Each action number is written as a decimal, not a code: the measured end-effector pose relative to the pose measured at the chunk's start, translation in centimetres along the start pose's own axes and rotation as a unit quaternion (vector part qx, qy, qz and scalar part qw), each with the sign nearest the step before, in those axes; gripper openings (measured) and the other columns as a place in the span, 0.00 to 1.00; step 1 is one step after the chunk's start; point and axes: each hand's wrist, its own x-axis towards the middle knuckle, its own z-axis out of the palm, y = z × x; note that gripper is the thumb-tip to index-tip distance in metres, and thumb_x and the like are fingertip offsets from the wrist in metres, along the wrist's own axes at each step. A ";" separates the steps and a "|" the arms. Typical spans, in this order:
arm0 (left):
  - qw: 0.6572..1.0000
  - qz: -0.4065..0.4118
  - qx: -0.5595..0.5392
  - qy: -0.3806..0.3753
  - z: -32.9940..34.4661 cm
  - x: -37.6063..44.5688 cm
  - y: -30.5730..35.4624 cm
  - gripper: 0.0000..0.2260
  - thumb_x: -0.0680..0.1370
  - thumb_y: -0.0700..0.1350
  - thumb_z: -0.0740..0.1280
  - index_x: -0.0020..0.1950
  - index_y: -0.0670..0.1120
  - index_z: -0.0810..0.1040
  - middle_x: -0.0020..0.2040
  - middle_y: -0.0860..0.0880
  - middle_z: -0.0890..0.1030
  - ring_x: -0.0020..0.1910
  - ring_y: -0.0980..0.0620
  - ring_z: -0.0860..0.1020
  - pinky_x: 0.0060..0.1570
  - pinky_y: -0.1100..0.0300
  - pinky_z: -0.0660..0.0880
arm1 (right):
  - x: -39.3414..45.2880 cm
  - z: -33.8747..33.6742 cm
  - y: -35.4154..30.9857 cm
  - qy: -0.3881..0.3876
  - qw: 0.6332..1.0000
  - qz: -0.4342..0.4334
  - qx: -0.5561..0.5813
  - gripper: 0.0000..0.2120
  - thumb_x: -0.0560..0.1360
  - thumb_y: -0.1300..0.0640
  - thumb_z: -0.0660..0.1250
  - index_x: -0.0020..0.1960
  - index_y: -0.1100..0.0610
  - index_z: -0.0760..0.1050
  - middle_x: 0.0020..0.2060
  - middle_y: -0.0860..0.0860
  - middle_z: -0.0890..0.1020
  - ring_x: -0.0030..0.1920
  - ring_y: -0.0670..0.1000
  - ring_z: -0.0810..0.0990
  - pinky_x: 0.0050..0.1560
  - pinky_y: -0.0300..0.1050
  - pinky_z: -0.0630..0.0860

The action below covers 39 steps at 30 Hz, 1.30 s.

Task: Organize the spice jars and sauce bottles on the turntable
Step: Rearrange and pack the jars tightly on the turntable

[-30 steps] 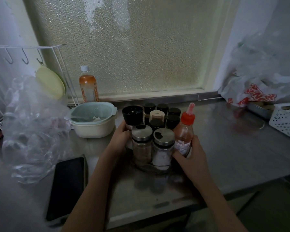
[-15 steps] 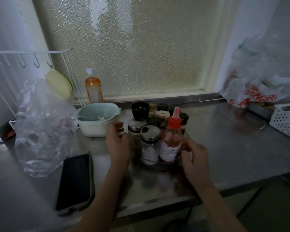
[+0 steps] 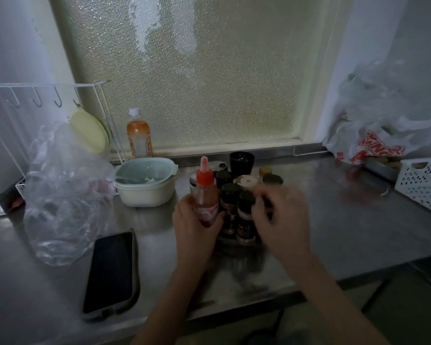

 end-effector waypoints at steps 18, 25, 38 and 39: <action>0.955 -0.027 -0.197 0.219 -2.7 0.4 1.4 0.07 0.71 0.41 0.68 0.45 0.46 0.72 0.39 0.51 0.75 0.36 0.62 0.74 0.34 0.72 0.70 | 11.5 2.0 0.4 -0.489 0.848 0.135 -0.153 0.14 0.67 0.47 0.72 0.46 0.56 0.82 0.46 0.56 0.84 0.41 0.53 0.80 0.40 0.44 0.74; 0.945 -0.054 -0.208 0.248 -2.6 0.3 1.2 0.12 0.72 0.40 0.70 0.51 0.45 0.71 0.44 0.51 0.74 0.39 0.63 0.74 0.37 0.73 0.72 | 15.2 -2.3 -3.3 -0.241 0.964 0.095 -0.052 0.17 0.64 0.49 0.74 0.45 0.62 0.82 0.42 0.59 0.83 0.35 0.49 0.75 0.38 0.45 0.74; 0.947 -0.057 -0.185 0.256 -2.8 0.3 0.2 0.14 0.69 0.51 0.67 0.50 0.50 0.69 0.46 0.46 0.74 0.43 0.53 0.74 0.39 0.69 0.70 | 10.8 7.2 -6.7 -0.365 0.925 0.093 -0.051 0.20 0.64 0.50 0.73 0.49 0.64 0.79 0.46 0.59 0.84 0.44 0.56 0.82 0.43 0.49 0.79; 0.948 -0.054 -0.187 0.251 -2.8 0.4 0.2 0.15 0.69 0.52 0.67 0.51 0.49 0.69 0.47 0.45 0.74 0.44 0.52 0.74 0.40 0.70 0.71 | 10.7 7.4 -6.5 -0.366 0.924 0.095 -0.055 0.20 0.64 0.49 0.72 0.49 0.63 0.79 0.45 0.58 0.83 0.44 0.55 0.81 0.42 0.48 0.78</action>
